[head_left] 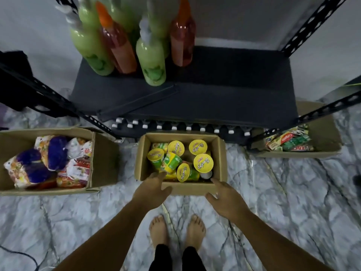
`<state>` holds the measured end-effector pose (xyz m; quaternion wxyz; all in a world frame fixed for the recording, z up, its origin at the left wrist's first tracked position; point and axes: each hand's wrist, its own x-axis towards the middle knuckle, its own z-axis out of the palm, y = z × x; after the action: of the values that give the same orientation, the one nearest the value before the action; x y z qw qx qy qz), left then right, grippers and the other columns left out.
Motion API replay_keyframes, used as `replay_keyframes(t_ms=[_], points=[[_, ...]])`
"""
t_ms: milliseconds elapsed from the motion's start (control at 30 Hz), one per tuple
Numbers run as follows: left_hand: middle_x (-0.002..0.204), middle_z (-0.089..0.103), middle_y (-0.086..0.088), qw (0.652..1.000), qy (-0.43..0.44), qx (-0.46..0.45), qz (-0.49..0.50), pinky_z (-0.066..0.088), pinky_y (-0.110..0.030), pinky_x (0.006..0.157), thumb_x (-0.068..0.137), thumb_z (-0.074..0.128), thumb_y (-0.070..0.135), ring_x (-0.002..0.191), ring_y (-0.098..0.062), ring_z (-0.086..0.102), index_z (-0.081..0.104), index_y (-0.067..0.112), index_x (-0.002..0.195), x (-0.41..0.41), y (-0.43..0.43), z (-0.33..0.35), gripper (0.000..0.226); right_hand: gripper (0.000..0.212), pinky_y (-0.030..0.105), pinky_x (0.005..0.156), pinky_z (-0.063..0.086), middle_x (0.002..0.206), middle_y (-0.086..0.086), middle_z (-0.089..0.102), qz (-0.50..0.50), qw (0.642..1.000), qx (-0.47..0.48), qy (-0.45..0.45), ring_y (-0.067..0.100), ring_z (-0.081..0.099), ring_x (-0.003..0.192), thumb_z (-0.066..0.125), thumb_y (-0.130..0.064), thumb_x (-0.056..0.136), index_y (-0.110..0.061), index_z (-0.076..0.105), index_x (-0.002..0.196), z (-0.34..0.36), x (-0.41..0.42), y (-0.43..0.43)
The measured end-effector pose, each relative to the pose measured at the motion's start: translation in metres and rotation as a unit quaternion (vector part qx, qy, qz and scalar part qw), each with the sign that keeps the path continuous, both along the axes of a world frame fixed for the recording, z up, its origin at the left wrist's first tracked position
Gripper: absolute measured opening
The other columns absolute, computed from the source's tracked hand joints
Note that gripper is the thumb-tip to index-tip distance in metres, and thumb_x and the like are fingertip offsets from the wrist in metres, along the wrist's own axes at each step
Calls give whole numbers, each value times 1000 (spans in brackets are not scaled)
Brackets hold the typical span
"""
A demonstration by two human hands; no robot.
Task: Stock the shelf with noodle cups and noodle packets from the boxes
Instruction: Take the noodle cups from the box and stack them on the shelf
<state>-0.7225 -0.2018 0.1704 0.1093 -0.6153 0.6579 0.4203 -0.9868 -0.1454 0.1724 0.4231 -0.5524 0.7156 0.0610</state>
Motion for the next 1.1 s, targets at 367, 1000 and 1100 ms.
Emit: replay_keyframes(t_ms=[367,1000,1100], points=[[154,41,-21,999,-12,1,33,47,-48,103,92,68,49,136,-44,45,23,22,160,-26,-74,-227,86,95,48,101,51,158,7,34,-121,988,-96,-26,33,45,137,71,-61,79,-30,28,157,-218,-4,-48],[138,53,-18,983,-135,-65,-107,51,-47,89,84,79,44,128,-40,49,34,15,146,-46,-115,-312,82,108,51,102,48,156,9,24,-55,984,-161,50,37,35,139,87,-40,70,-32,23,156,-288,-17,-73],[135,55,-16,990,-87,-87,-73,52,-49,89,81,79,43,126,-42,51,38,16,144,-38,-106,-311,81,105,53,107,42,158,12,27,-24,982,-173,69,38,30,142,86,-44,70,-27,27,156,-282,-15,-73]])
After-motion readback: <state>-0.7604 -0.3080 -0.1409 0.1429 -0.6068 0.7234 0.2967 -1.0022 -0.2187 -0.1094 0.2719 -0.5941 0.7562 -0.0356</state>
